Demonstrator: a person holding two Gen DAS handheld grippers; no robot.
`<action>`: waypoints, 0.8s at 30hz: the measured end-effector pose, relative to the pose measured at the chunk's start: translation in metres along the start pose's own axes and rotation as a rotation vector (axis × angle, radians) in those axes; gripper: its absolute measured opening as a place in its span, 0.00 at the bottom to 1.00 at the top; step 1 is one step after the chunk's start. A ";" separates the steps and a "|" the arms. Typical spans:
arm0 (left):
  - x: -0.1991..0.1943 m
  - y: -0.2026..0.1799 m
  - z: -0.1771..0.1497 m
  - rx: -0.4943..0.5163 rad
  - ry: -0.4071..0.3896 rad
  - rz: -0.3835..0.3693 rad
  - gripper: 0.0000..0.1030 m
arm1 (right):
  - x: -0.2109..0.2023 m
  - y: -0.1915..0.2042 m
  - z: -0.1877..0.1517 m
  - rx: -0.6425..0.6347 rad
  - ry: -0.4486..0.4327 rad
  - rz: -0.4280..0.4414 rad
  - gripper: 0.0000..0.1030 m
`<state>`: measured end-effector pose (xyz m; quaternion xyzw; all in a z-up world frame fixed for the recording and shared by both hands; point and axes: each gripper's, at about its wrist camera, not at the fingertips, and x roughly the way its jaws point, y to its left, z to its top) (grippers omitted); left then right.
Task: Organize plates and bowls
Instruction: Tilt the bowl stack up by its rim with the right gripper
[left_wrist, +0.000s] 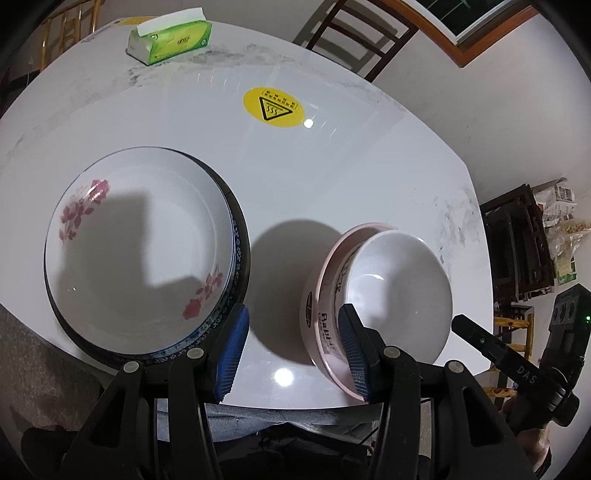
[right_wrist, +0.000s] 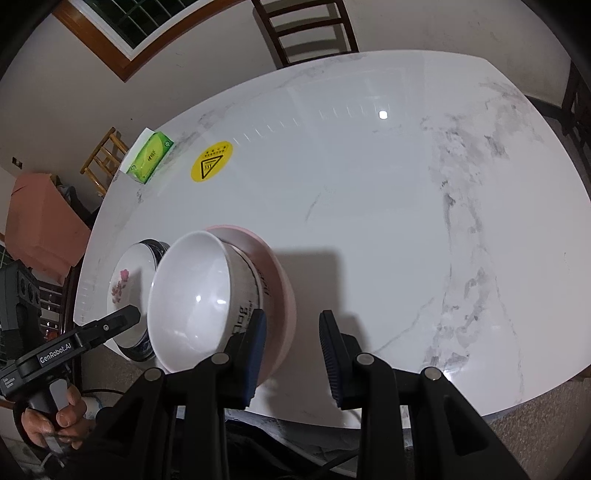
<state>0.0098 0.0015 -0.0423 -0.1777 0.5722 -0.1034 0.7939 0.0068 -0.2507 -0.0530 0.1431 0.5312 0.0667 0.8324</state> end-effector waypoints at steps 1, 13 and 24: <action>0.002 0.000 0.000 -0.003 0.005 0.005 0.45 | 0.002 0.000 -0.001 0.000 0.005 0.000 0.29; 0.019 -0.002 -0.004 -0.010 0.050 0.037 0.43 | 0.025 0.012 -0.005 -0.034 0.051 -0.045 0.29; 0.039 -0.004 -0.005 -0.008 0.087 0.051 0.38 | 0.042 0.014 -0.005 -0.038 0.086 -0.064 0.29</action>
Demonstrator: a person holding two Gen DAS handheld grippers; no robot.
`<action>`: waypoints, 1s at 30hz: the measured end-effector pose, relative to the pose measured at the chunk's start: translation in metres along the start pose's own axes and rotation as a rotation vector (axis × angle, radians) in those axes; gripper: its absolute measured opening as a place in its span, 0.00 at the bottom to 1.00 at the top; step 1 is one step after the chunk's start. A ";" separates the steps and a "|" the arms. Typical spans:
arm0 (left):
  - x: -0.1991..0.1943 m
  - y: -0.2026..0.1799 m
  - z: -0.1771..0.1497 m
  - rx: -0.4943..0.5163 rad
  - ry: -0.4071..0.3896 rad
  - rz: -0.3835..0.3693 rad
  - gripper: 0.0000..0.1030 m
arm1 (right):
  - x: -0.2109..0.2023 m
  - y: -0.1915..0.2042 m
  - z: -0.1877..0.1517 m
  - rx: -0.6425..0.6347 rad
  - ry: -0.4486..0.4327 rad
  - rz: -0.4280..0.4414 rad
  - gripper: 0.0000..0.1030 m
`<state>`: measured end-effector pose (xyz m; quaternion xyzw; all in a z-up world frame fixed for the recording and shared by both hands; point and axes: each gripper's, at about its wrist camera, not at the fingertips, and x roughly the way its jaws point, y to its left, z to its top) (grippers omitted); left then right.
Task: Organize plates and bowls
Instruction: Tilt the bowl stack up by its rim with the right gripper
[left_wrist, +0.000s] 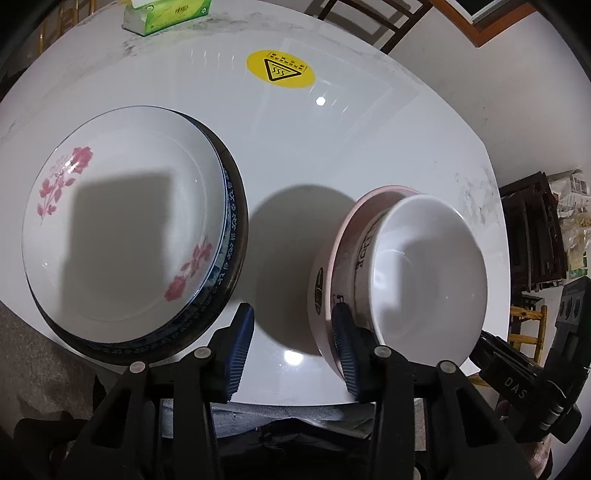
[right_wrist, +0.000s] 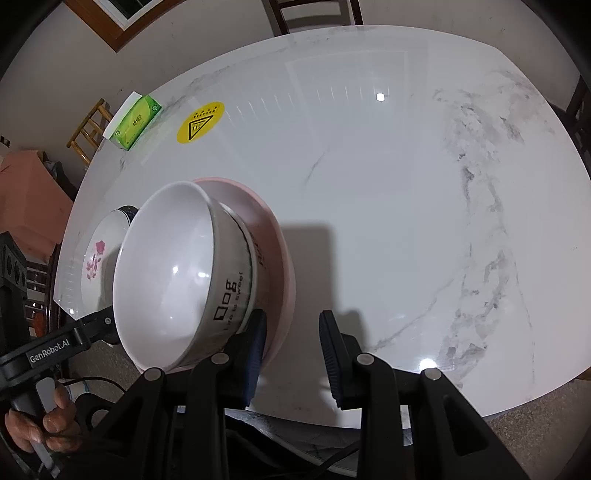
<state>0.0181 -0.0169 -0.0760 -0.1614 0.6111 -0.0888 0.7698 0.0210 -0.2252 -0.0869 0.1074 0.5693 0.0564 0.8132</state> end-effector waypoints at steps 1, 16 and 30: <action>0.001 0.000 0.000 0.002 -0.001 0.001 0.38 | 0.000 0.000 0.001 0.000 -0.001 0.000 0.29; 0.005 -0.008 0.004 0.014 -0.016 -0.004 0.38 | 0.004 -0.007 0.011 0.017 -0.023 -0.045 0.29; 0.008 -0.004 0.008 0.014 -0.025 -0.029 0.42 | 0.006 -0.002 0.013 0.002 -0.038 -0.058 0.29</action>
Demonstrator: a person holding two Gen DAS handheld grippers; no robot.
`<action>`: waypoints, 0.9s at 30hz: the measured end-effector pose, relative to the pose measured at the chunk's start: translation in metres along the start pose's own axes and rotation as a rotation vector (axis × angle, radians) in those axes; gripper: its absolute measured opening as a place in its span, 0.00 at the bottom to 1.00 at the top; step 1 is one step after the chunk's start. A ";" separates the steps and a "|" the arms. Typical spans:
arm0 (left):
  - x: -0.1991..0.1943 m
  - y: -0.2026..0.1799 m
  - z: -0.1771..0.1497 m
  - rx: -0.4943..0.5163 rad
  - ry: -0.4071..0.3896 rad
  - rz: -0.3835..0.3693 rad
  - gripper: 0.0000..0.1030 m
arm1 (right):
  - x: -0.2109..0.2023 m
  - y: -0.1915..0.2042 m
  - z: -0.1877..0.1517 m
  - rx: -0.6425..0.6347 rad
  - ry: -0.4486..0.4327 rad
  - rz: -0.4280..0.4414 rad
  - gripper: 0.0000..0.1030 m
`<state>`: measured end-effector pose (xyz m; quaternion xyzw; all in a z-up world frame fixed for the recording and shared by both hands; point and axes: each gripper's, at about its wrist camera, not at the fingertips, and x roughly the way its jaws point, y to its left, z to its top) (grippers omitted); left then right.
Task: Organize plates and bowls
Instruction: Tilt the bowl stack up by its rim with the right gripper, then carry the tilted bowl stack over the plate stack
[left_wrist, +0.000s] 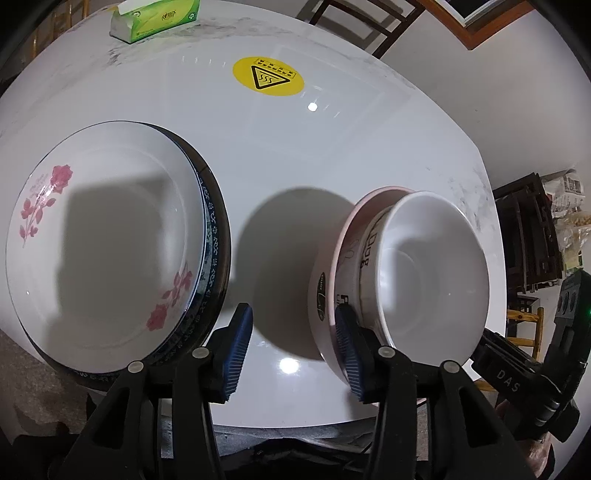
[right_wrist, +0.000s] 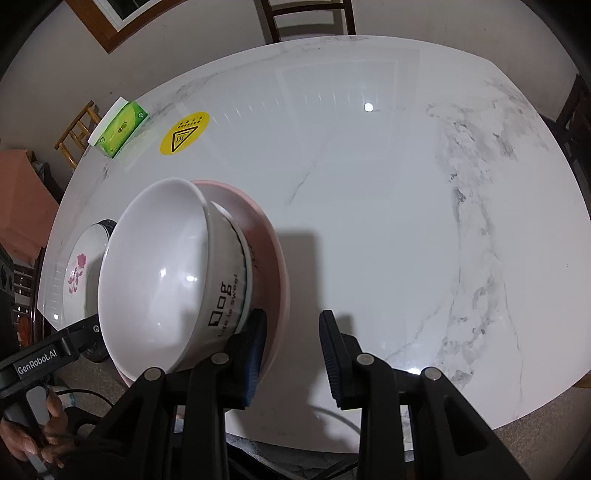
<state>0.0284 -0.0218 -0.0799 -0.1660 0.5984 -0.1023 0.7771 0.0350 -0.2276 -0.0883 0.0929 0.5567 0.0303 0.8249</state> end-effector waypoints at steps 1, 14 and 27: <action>0.000 0.001 0.000 -0.004 0.000 0.001 0.43 | 0.000 0.000 0.000 0.001 -0.001 0.001 0.29; -0.004 -0.017 0.003 0.022 -0.023 0.004 0.09 | 0.001 0.000 0.001 0.005 -0.001 0.002 0.29; -0.004 -0.017 0.004 0.039 -0.046 0.004 0.09 | 0.000 -0.001 0.000 0.021 -0.016 0.057 0.15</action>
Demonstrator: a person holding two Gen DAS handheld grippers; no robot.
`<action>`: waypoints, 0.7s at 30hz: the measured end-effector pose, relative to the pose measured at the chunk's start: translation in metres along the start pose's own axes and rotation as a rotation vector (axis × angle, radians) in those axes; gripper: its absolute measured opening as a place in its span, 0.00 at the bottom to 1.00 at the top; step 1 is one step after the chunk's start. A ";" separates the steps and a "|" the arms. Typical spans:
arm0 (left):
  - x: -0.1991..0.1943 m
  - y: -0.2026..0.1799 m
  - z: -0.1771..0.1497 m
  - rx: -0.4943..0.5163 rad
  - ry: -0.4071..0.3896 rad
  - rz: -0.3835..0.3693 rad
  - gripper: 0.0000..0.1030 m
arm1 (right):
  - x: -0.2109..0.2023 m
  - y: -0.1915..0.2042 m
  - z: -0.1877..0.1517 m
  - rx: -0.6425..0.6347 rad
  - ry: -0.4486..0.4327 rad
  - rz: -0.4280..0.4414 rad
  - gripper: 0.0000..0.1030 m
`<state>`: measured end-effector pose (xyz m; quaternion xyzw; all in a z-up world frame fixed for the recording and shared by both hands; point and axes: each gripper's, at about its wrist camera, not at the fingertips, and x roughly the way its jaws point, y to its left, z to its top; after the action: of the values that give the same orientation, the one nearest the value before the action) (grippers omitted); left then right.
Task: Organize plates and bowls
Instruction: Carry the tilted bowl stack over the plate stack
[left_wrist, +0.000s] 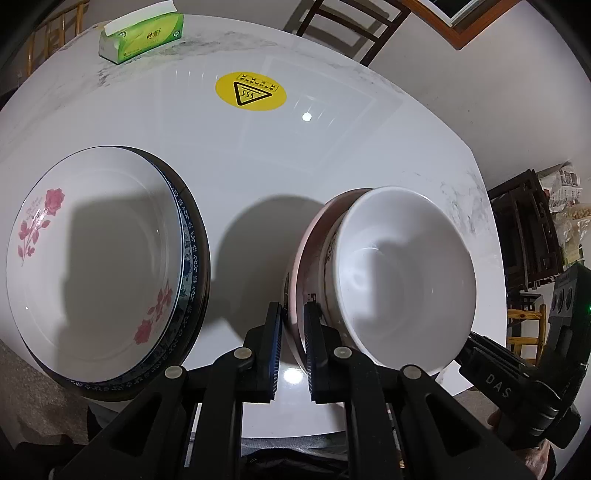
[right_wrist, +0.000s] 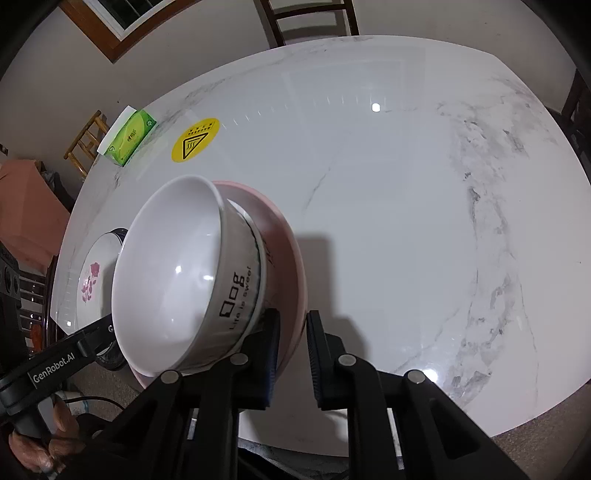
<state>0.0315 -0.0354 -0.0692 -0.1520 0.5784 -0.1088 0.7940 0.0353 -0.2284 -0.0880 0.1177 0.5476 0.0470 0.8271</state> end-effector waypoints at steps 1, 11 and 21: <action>0.000 0.000 0.000 0.000 -0.001 0.000 0.09 | 0.000 0.000 0.000 0.004 -0.002 0.002 0.15; 0.001 -0.001 0.000 0.006 -0.014 0.006 0.09 | -0.001 0.001 -0.001 -0.003 -0.014 -0.016 0.15; 0.001 -0.002 0.000 0.023 -0.034 0.006 0.09 | -0.001 0.002 -0.001 0.002 -0.022 -0.020 0.15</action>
<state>0.0318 -0.0373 -0.0698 -0.1432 0.5642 -0.1104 0.8056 0.0341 -0.2261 -0.0874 0.1135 0.5395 0.0370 0.8335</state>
